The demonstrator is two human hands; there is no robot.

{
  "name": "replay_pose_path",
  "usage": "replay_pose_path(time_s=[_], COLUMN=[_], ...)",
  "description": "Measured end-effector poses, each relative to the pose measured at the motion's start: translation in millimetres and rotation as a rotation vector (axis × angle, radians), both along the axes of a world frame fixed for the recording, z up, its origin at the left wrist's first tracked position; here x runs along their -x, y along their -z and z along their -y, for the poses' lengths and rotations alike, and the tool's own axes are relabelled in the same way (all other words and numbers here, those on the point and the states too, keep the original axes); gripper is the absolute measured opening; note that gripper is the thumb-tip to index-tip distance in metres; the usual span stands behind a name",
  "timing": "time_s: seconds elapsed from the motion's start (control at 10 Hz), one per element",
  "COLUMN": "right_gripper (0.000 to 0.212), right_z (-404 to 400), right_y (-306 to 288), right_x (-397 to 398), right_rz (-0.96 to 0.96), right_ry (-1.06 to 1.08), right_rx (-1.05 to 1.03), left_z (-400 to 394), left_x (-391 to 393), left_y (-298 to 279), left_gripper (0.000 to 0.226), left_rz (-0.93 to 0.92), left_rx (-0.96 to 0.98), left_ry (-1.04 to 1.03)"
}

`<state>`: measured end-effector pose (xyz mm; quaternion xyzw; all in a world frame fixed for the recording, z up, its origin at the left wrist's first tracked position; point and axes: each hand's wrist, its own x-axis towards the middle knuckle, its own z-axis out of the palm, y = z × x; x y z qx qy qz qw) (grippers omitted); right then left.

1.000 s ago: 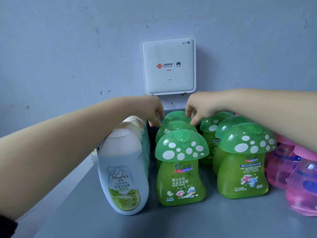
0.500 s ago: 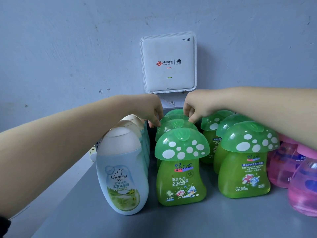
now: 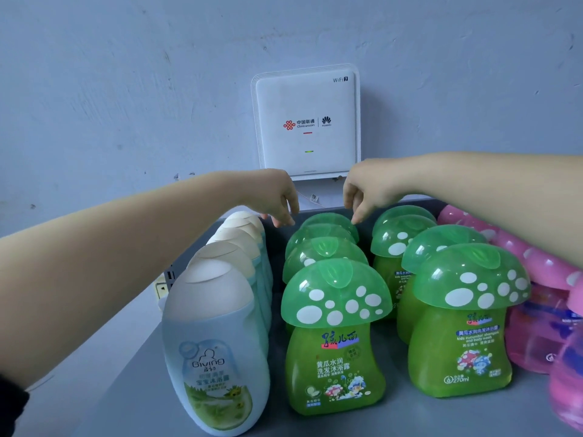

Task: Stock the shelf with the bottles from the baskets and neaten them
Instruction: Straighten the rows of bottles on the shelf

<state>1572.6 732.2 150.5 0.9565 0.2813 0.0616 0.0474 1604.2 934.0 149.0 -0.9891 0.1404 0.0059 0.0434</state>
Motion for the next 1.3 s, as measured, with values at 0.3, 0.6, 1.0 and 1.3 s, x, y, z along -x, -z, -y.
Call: replay_pose_path(time_s=[0.3, 0.6, 1.0, 1.3], right_gripper=[0.043, 0.033, 0.037, 0.033], right_z=[-10, -20, -15, 39], right_y=[16, 19, 15, -19], right_x=[-26, -28, -25, 15], right_rz=[-0.035, 0.0, -0.04, 0.001], right_ry=[0.019, -0.017, -0.02, -0.018], right_rx=[0.076, 0.082, 0.046, -0.232], left_z=[17, 9, 7, 11], left_x=[6, 5, 19, 67], left_y=[13, 12, 12, -9], left_gripper=[0.021, 0.024, 0.024, 0.005], left_rz=[0.009, -0.001, 0.005, 0.201], left_rx=[0.028, 0.042, 0.074, 0.314], left_ry=[0.065, 0.022, -0.007, 0.005])
